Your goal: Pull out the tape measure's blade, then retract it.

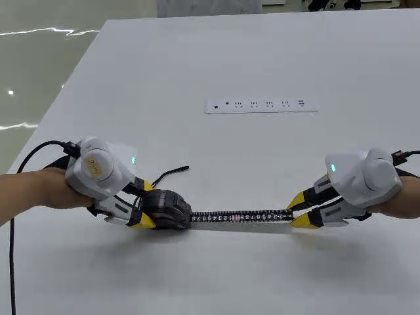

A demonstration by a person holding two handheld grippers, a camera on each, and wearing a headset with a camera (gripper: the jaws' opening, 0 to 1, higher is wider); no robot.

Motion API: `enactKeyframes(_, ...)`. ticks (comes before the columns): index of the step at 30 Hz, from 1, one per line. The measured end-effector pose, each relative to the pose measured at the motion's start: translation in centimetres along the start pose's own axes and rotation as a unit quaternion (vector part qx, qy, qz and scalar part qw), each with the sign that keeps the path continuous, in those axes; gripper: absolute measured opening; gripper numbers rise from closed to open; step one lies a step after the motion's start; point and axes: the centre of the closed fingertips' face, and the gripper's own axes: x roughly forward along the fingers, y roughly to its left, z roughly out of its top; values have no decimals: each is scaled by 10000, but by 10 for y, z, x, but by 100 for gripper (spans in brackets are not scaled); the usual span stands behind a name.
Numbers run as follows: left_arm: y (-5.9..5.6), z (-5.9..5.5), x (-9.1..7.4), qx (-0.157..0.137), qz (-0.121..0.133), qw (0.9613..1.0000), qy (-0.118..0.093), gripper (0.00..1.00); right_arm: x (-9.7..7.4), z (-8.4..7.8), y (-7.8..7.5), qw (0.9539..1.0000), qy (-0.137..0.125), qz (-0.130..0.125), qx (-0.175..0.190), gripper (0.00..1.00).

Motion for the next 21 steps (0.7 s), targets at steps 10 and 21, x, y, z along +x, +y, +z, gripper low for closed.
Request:
enactKeyframes(10,-3,4,-1,5,6,10000,10,26,-1,-1,-1,10000,-5,9,5,11)
enactKeyframes(21,-5,6,-2,4,7,10000,8,26,-3,-3,-1,10000,-8,11,10,11)
